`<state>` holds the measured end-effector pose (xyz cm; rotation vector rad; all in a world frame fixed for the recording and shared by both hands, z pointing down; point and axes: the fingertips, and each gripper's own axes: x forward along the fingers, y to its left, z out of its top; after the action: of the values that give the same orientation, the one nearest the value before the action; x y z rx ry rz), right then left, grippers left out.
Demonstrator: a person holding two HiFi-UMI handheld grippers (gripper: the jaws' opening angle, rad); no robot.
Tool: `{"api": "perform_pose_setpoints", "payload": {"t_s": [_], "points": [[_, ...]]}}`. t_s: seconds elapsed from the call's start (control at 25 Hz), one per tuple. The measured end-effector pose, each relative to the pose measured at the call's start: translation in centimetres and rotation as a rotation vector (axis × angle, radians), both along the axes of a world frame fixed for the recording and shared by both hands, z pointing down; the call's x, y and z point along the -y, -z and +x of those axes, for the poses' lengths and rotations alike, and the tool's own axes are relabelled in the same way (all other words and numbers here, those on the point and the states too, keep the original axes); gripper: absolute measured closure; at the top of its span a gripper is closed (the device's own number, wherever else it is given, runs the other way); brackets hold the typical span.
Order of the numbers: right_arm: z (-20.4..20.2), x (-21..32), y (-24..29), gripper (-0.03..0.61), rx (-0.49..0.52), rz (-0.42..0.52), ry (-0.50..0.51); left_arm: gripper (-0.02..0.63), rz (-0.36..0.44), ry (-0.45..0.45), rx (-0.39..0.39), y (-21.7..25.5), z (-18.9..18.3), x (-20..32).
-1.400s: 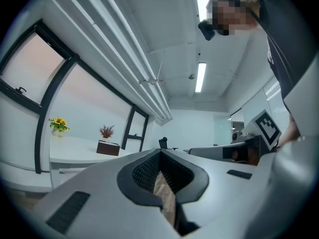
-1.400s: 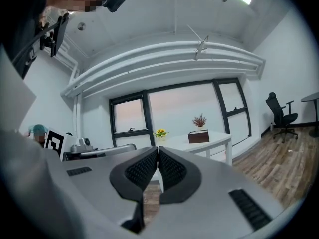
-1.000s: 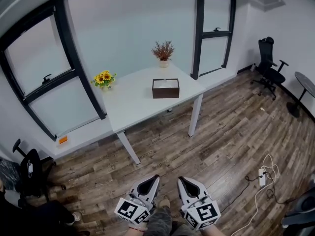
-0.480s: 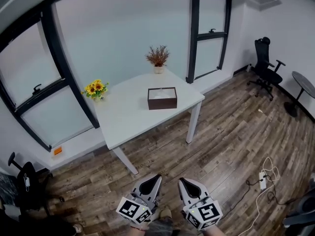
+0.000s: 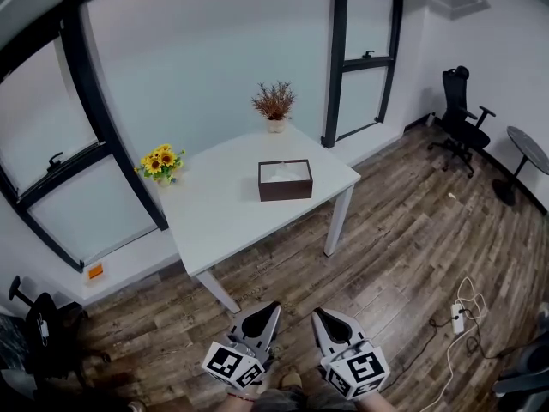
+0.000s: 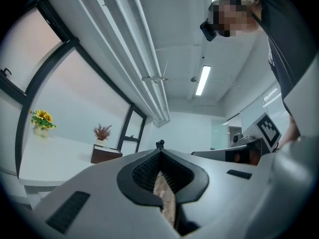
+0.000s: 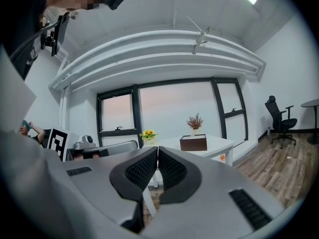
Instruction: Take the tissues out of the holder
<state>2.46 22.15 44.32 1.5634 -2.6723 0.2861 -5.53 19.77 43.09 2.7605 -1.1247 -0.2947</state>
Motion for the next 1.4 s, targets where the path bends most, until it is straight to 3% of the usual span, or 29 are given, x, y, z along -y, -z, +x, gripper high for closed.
{"api": "perform_pose_setpoints", "payload": {"t_s": [0.72,1.4], "points": [[-0.9,4.7,-2.1,0.572,0.017,-0.061,0.02,0.607,-0.041,0.048,0.008,-1.6,-2.5,3.7],[-1.0,17.3,-1.3,0.572,0.032,-0.045,0.079,0.607,-0.025,0.092,0.015,-0.6,-2.3,15.9]]}}
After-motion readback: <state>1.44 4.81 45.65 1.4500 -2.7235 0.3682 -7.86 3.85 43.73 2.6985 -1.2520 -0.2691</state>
